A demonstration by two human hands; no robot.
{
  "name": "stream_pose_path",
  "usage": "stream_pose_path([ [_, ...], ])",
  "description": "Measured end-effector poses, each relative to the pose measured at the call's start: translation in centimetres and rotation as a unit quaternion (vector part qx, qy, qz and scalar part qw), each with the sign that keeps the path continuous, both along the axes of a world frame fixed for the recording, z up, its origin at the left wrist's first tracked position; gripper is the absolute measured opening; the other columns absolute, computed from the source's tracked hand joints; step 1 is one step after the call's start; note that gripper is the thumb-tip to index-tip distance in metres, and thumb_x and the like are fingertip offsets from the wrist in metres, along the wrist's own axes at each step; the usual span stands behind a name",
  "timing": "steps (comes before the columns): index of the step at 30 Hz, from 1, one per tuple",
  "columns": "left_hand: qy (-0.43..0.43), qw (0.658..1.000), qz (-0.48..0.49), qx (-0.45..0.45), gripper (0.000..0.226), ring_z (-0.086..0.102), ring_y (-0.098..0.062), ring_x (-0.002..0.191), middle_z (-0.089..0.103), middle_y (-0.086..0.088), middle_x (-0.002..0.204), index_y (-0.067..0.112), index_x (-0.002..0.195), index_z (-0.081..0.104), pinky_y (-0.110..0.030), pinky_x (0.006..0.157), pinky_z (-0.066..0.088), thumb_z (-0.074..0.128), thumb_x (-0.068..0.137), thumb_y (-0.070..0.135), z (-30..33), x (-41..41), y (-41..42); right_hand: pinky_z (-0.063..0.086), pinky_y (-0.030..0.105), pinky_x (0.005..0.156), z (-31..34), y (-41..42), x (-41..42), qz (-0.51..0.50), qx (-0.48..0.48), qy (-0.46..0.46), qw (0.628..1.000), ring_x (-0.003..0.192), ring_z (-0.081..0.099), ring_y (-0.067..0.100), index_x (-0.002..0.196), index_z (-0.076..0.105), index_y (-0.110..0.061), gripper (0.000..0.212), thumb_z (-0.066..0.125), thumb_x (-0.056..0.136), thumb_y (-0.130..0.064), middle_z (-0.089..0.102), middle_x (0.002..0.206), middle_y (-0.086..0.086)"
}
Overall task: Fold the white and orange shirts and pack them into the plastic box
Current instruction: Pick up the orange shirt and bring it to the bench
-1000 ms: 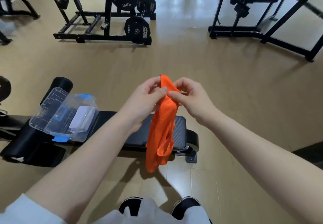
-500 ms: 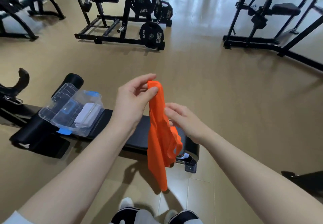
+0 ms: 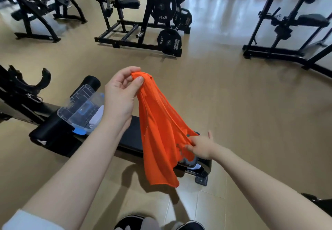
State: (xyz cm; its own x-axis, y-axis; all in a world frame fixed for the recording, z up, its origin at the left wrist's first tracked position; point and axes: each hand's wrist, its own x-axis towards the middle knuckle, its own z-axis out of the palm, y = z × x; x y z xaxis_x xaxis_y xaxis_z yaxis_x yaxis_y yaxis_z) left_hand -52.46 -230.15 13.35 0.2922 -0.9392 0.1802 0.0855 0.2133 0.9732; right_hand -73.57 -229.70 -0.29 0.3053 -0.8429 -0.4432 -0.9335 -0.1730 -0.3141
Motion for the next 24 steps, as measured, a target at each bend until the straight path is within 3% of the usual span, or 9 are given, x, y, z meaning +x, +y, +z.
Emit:
stream_pose_path([
  [2, -0.034, 0.999, 0.016, -0.005, 0.029, 0.056, -0.006, 0.076, 0.06, 0.003, 0.081, 0.026, 0.089, 0.063, -0.017, 0.074, 0.05, 0.057, 0.087, -0.002, -0.6, 1.3, -0.2, -0.008, 0.06, 0.111, 0.4, -0.7, 0.0, -0.036, -0.046, 0.018, 0.998, 0.121, 0.051, 0.023, 0.103, 0.056, -0.016, 0.032, 0.035, 0.097, -0.039, 0.064, 0.109, 0.004],
  [5, -0.144, 0.988, 0.054, -0.005, 0.033, 0.058, -0.008, 0.078, 0.063, 0.006, 0.082, 0.037, 0.081, 0.066, -0.02, 0.074, 0.049, 0.061, 0.083, 0.004, -2.0, 4.5, -0.4, -0.009, 0.059, 0.111, 1.4, -2.2, 0.2, -0.069, -0.112, 0.012, 0.991, 0.114, 0.056, 0.022, 0.078, 0.051, -0.025, 0.029, 0.037, 0.096, -0.042, 0.063, 0.093, 0.0],
  [8, -0.193, 0.977, 0.09, 0.015, 0.031, 0.059, -0.009, 0.076, 0.065, 0.008, 0.079, 0.036, 0.078, 0.066, -0.024, 0.076, 0.047, 0.061, 0.082, 0.006, -2.8, 8.2, -0.9, 0.009, 0.051, 0.114, 2.7, -4.0, 0.2, -0.101, -0.171, 0.007, 0.98, 0.11, 0.058, 0.024, 0.094, 0.061, -0.021, 0.021, 0.044, 0.094, -0.033, 0.068, 0.098, 0.003],
  [11, -0.224, 0.968, 0.103, 0.041, 0.025, 0.059, -0.011, 0.076, 0.064, 0.008, 0.078, 0.027, 0.081, 0.065, -0.027, 0.077, 0.046, 0.056, 0.084, 0.004, -3.3, 11.9, -1.4, 0.043, 0.036, 0.081, 3.9, -4.7, 0.8, -0.137, -0.23, -0.02, 0.963, 0.105, 0.059, 0.032, 0.11, 0.061, -0.019, 0.025, 0.047, 0.089, -0.018, 0.067, 0.108, 0.01],
  [14, -0.258, 0.96, 0.087, 0.061, 0.032, 0.055, -0.012, 0.075, 0.06, 0.01, 0.077, 0.034, 0.077, 0.059, -0.025, 0.073, 0.045, 0.051, 0.087, 0.004, -3.7, 14.2, -1.6, 0.037, 0.033, 0.064, 5.0, -4.6, 3.3, -0.144, -0.306, 0.044, 0.94, 0.092, 0.061, 0.036, 0.114, 0.046, -0.012, 0.027, 0.04, 0.089, -0.007, 0.064, 0.102, 0.013],
  [17, -0.233, 0.97, 0.042, 0.05, 0.034, 0.05, -0.006, 0.07, 0.056, 0.009, 0.076, 0.035, 0.077, 0.057, -0.015, 0.063, 0.042, 0.05, 0.089, 0.004, -3.4, 14.6, -1.4, 0.039, 0.033, 0.066, 5.6, -4.2, 6.1, -0.124, -0.312, 0.14, 0.931, 0.093, 0.064, 0.036, 0.125, 0.043, -0.014, 0.04, 0.039, 0.087, 0.0, 0.066, 0.102, 0.014],
  [20, -0.167, 0.986, -0.004, 0.014, 0.036, 0.05, -0.003, 0.07, 0.055, 0.008, 0.077, 0.032, 0.079, 0.059, -0.01, 0.065, 0.043, 0.05, 0.089, -0.001, -2.9, 15.0, -1.0, 0.037, 0.033, 0.086, 5.0, -3.7, 7.8, -0.103, -0.289, 0.205, 0.929, 0.099, 0.062, 0.03, 0.1, 0.065, -0.012, 0.028, 0.044, 0.082, -0.003, 0.069, 0.1, 0.01],
  [22, -0.139, 0.99, -0.02, -0.004, 0.036, 0.05, -0.002, 0.071, 0.056, 0.008, 0.078, 0.032, 0.08, 0.06, -0.009, 0.066, 0.044, 0.051, 0.089, -0.001, -2.6, 15.6, -0.9, 0.036, 0.033, 0.084, 4.2, -3.3, 8.8, -0.158, -0.273, 0.157, 0.936, 0.099, 0.058, 0.031, 0.092, 0.069, -0.014, 0.026, 0.048, 0.079, -0.006, 0.07, 0.095, 0.011],
  [24, -0.141, 0.989, -0.037, -0.017, 0.036, 0.05, -0.003, 0.071, 0.056, 0.008, 0.078, 0.033, 0.08, 0.061, -0.011, 0.067, 0.044, 0.052, 0.088, -0.001, -2.6, 16.3, -1.0, 0.042, 0.033, 0.081, 3.6, -3.2, 10.0, -0.259, -0.24, 0.012, 0.936, 0.097, 0.059, 0.032, 0.093, 0.073, -0.014, 0.027, 0.053, 0.076, -0.007, 0.071, 0.092, 0.014],
])
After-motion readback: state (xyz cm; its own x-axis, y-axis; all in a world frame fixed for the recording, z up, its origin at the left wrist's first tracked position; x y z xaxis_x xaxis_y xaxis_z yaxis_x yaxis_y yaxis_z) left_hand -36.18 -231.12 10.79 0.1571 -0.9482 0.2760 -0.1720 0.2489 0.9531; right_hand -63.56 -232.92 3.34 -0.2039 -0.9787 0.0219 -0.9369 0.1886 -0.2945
